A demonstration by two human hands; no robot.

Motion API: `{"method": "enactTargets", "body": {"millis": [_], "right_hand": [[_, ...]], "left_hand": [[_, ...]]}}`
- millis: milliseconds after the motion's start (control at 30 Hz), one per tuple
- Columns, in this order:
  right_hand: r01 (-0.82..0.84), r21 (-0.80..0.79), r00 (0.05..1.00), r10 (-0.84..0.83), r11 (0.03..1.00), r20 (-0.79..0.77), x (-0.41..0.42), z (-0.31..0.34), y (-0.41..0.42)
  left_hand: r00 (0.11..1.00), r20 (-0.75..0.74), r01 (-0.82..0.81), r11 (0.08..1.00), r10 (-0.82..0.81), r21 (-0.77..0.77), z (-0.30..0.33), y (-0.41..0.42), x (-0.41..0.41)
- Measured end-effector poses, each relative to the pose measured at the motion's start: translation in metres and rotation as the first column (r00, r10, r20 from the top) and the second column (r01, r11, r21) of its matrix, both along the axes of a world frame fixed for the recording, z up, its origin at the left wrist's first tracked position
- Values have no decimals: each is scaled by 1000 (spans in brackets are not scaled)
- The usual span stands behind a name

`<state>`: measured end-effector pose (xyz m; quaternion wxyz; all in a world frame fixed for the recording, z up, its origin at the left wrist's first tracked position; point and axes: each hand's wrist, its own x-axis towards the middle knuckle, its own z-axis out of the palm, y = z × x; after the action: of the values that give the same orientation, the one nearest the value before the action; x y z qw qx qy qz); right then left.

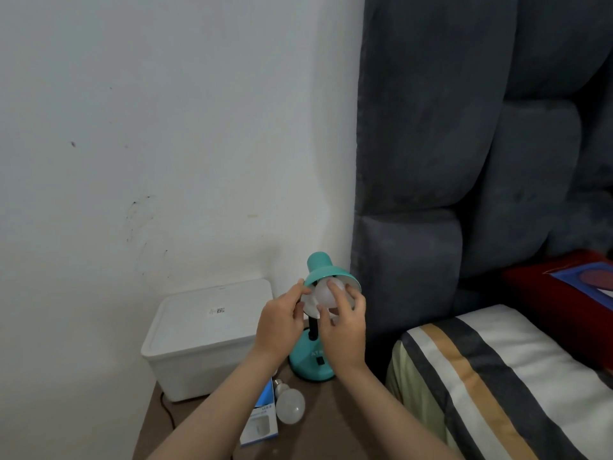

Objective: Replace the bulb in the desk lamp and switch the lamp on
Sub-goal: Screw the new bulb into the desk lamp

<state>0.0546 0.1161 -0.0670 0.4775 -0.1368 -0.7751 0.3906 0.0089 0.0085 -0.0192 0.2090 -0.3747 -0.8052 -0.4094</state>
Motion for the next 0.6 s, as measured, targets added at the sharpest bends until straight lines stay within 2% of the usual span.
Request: {"method": "enactTargets", "body": {"millis": [200,433,600], "right_hand": [[67,-115,997,-64,991,31,3,11,4],[109,47,987,-114,993,117,13,5,6],[105,-105,984,-88,989,156,12,9,8]], "left_hand": [[1000,9,-8,1000,8,20,0,0,0],[1000,9,-5,1000,4,19,-4,2,-2],[1000,16,-18,1000,18,20,-3,1,-2]]}}
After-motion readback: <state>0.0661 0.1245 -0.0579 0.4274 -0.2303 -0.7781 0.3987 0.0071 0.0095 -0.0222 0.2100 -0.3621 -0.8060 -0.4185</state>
